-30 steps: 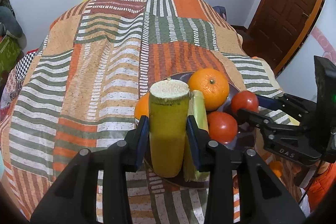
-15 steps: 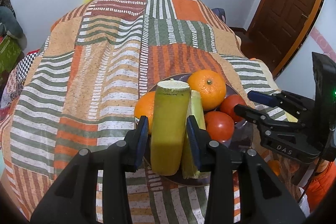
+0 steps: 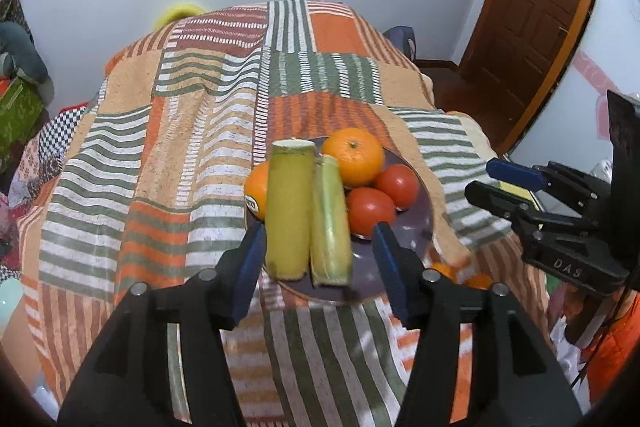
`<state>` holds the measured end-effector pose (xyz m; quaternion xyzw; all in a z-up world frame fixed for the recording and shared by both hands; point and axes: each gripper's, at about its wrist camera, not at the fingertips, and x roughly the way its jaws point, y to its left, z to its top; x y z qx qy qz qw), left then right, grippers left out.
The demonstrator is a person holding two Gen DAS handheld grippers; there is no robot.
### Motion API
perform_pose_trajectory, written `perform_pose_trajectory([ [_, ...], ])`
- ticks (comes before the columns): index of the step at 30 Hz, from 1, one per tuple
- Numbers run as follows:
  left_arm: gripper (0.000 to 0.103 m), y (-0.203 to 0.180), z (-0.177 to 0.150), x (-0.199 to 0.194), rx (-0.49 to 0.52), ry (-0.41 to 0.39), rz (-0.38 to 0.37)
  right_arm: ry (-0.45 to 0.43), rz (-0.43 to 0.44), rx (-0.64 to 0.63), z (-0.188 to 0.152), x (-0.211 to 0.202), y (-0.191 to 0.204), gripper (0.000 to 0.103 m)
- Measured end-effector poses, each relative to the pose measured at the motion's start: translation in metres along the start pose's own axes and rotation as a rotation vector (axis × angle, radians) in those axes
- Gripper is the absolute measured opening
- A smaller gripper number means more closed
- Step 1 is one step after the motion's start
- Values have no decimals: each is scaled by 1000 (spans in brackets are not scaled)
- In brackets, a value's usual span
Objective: Organize fruits
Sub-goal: 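Set the yellow cylinder upright on the plate with the left tool and open it, then grasp a small mandarin with the left tool while the right tool grasps another mandarin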
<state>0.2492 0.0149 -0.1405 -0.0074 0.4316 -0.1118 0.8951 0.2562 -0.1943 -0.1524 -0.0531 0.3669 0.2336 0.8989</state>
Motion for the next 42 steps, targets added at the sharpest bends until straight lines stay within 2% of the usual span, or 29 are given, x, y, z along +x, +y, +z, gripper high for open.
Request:
perform_pose_trajectory([
  [4,64,-12,-14,-12,9,6,-7,-3,-8,10,-14,-16,-1,44],
  [10,69,-26,-34,-17,-2,34,-17,8,-3,42,-38,-29,-7,47],
  [15,69,-38,-48,-7,-14,82,-37,43,15,66,-61,-28,-10,48],
  [28,69,-66,-60,25,3,165,-82,148,84,110,-94,12,-17,47],
  [30,69,-70,-58,30,7,171,-92,160,94,118,-98,17,-19,43],
  [32,67,-74,-56,35,10,177,-99,158,109,124,-101,18,-22,36],
  [33,63,-76,-55,37,14,180,-103,154,118,130,-102,17,-23,33],
  [37,50,-86,-51,50,32,207,-121,134,115,140,-103,8,-30,33],
  [42,42,-97,-47,66,47,224,-126,106,94,159,-103,-2,-45,33],
])
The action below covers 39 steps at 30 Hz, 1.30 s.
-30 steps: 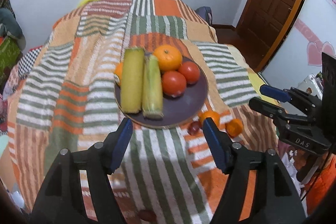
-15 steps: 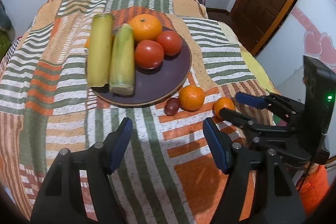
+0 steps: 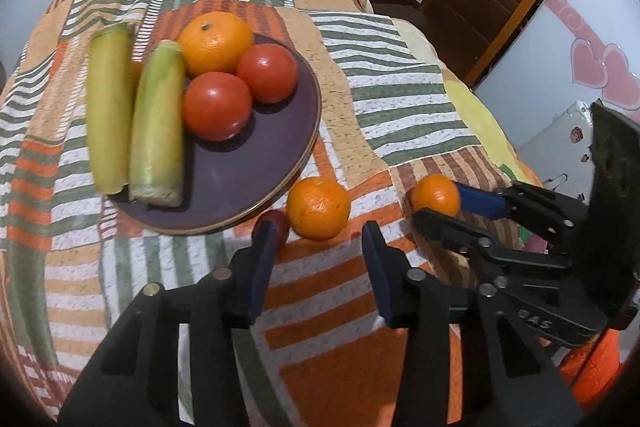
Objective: Organize fruits
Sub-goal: 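Grasp a small mandarin with the left tool while the right tool grasps another mandarin, then carry both mandarins onto the plate with the left and right tools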
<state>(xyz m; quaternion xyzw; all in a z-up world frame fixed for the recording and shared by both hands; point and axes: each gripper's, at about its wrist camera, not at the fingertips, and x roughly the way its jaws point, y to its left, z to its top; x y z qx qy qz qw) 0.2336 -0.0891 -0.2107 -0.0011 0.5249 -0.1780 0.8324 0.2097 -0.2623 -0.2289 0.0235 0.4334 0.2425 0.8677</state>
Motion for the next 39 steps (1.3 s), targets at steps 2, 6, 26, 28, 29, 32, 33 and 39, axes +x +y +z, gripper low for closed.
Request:
perform_pose_trajectory([
  [2,42,-3,3,4,8,-8,10,-7,-6,3,0,-3,-3,33],
  [6,42,-7,9,8,32,-25,40,-11,-6,12,2,-6,-9,33],
  [26,35,-5,14,6,37,-45,39,-24,-19,25,8,-12,-10,33],
  [28,35,-3,15,-2,32,-63,36,-27,-20,19,11,-11,-8,33],
  [29,35,-1,15,-7,26,-74,33,-28,-19,16,13,-11,-7,33],
  [32,35,8,17,-20,8,-106,35,-36,-12,-2,20,-8,0,33],
  [33,35,10,18,-24,2,-115,38,-39,-10,-7,22,-8,2,33],
  [39,35,33,22,-36,-33,-151,71,-56,13,-49,42,4,21,33],
])
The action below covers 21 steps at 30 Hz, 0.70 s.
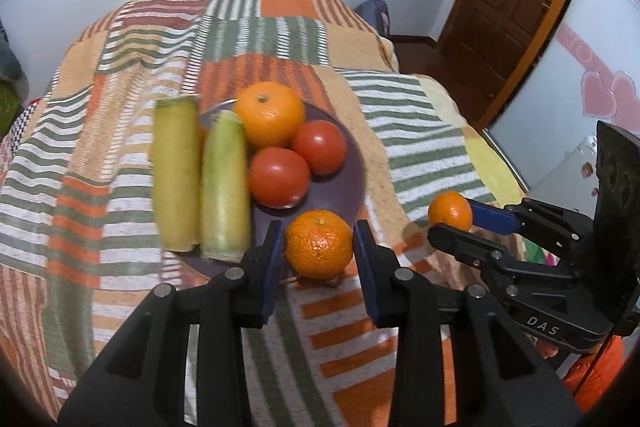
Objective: Organize fruits
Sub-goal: 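Carry both mandarins onto the plate with the left and right tools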
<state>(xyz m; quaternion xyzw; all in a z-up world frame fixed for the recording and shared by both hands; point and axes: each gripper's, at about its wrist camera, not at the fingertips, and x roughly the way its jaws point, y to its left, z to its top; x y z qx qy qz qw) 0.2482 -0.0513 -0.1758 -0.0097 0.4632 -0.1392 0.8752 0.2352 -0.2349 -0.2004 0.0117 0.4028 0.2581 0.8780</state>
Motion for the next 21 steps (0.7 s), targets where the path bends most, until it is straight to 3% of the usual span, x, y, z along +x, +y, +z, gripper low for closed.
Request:
perform_pose_trajectory([
  [10,35,30,2,11,-48,14,10,8,38,-57,23,31,25,33],
  [21,35,30,1,29,-35,38,-21,50,38,-66,24,58,29,33],
])
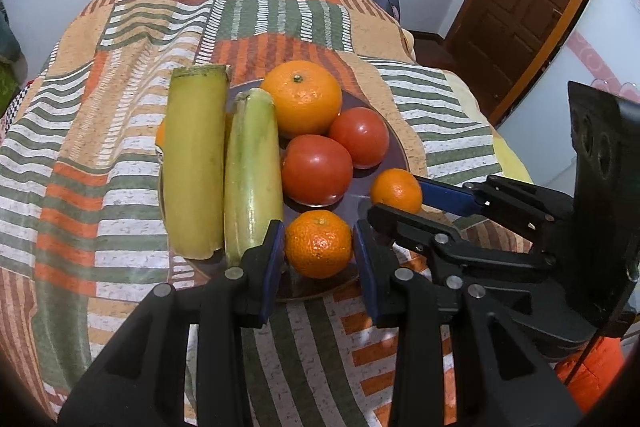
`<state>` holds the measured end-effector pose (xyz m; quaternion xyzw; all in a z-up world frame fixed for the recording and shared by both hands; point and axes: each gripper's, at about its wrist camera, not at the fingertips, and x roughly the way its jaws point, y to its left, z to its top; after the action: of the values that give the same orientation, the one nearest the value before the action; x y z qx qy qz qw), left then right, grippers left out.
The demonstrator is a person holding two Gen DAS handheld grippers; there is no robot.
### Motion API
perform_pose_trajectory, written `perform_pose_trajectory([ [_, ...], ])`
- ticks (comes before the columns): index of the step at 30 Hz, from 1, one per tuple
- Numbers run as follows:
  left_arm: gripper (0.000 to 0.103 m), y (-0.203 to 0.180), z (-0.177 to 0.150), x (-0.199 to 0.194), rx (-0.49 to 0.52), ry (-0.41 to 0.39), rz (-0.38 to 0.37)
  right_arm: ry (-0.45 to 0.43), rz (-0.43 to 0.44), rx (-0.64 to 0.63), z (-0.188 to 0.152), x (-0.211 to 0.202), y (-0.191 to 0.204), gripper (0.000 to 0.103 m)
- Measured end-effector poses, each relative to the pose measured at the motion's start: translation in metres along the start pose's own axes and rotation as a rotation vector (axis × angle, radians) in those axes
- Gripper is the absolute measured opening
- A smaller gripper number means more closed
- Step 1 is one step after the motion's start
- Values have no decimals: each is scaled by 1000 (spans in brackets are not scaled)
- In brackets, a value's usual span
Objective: Organize fruits
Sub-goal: 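Carry both mandarins onto the plate with the left and right tools, then open both tools to release the mandarins on the plate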
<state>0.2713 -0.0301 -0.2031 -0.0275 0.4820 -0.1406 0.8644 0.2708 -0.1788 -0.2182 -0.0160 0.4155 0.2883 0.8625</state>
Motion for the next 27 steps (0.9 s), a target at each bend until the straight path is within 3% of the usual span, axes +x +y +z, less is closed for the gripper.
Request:
perform_pose_trajectory([
  [12,36,0,0,2,-15,9,-4,5,-4,-2,3,1,-3,34],
  [16,41,2,-3,-3,-30,5,-4,-3,-50,2,2,-3,-4,52],
  [18,49,2,-4,-10,-30,-12,12,-10,-49,5,-1,-7,-5,52],
  [27,52,11,-10,-47,-19,-85,37,-26,-35,-49,-10,-27,15,52],
])
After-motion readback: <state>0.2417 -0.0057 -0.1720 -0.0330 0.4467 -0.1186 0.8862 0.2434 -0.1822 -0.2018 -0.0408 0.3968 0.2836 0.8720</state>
